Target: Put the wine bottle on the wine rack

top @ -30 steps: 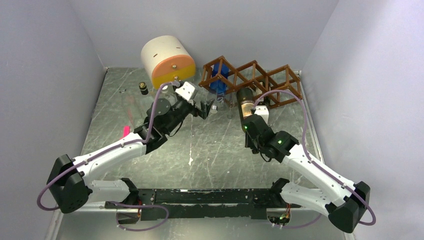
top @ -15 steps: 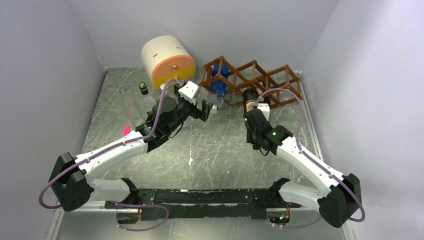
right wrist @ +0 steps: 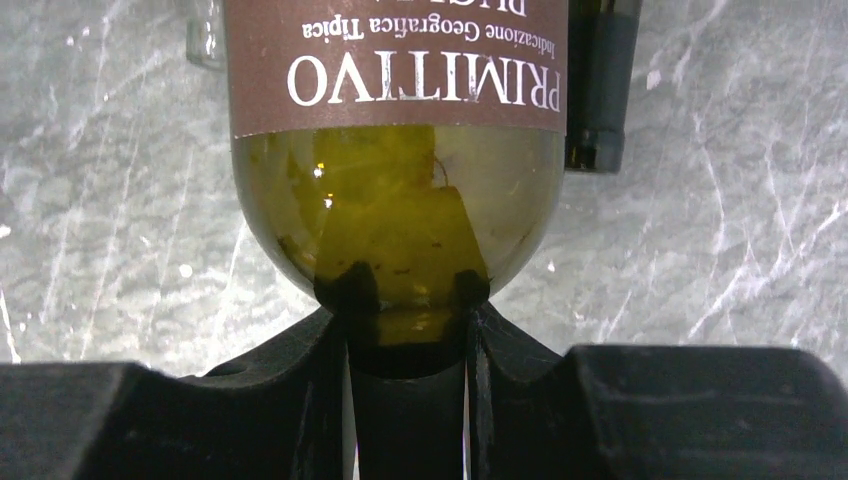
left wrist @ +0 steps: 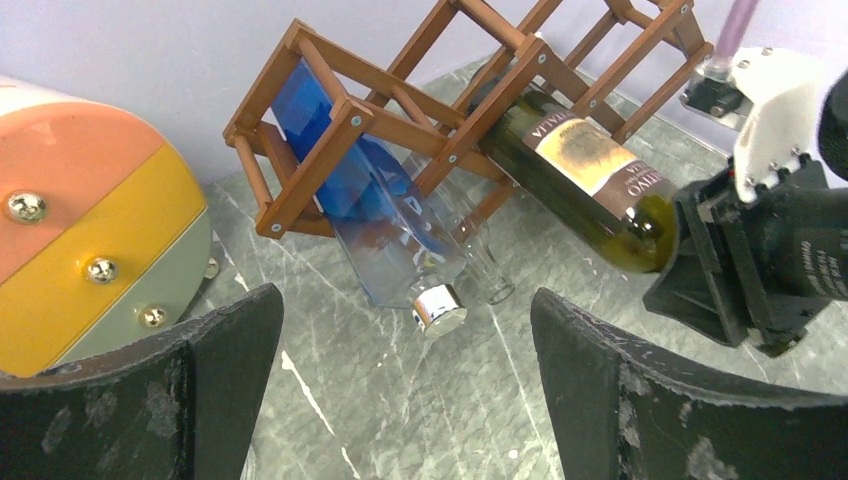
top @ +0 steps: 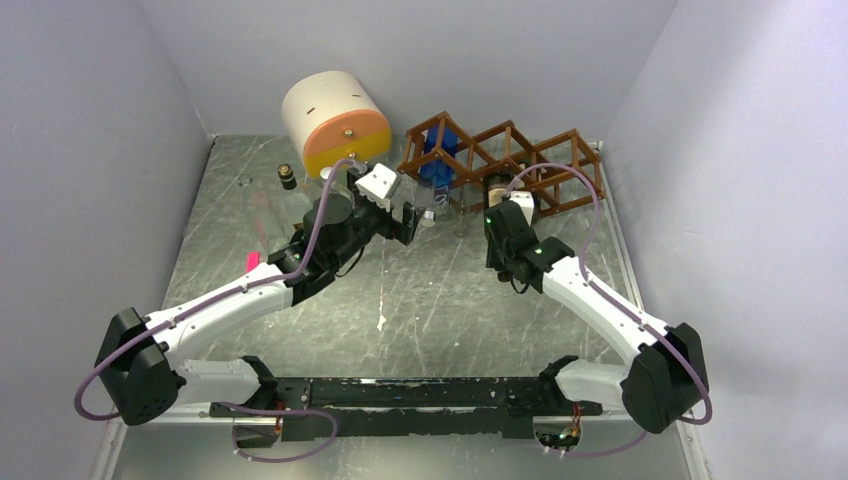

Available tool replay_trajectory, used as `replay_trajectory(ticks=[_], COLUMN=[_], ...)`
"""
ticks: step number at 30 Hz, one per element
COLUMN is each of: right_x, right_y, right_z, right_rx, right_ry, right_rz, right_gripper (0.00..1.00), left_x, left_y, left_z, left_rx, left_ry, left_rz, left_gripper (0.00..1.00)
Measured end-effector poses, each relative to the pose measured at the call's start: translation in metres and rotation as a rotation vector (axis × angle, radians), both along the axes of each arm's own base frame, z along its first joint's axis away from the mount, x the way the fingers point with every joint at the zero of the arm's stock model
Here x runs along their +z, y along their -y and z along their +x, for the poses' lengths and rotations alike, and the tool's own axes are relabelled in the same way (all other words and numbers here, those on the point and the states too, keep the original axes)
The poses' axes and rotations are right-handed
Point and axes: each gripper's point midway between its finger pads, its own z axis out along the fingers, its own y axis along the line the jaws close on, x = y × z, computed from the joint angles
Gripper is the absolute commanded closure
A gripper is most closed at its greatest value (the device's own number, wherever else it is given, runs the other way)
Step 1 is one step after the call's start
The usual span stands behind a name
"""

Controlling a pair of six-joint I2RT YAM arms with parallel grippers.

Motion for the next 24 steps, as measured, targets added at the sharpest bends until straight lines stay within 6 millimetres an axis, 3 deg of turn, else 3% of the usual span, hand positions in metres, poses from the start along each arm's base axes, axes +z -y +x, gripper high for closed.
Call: replay_trajectory(ticks=[10, 14, 19, 24], right_x=[0.0, 0.002, -0.001, -0.001], right_y=[-0.002, 0.0, -0.002, -0.003], right_z=[0.056, 0.073, 0.093, 0.107], right_rx=[-0.057, -0.056, -0.041, -0.044], right_ry=[0.042, 0.042, 0.026, 0.024], right_rz=[0.022, 0.038, 0.057, 0.061], right_gripper=[1.0, 1.0, 0.86, 0.74], left_x=[-0.012, 0.0, 0.024, 0.03], left_y=[-0.001, -0.004, -0.011, -0.014], left_z=[-0.008, -0.015, -0.024, -0.026], left_rx=[-0.03, -0.05, -0.058, -0.059], left_ry=[-0.042, -0.024, 0.018, 0.028], left_rz=[0.051, 0.031, -0.014, -0.026], left_gripper=[0.03, 0.03, 0.03, 0.03])
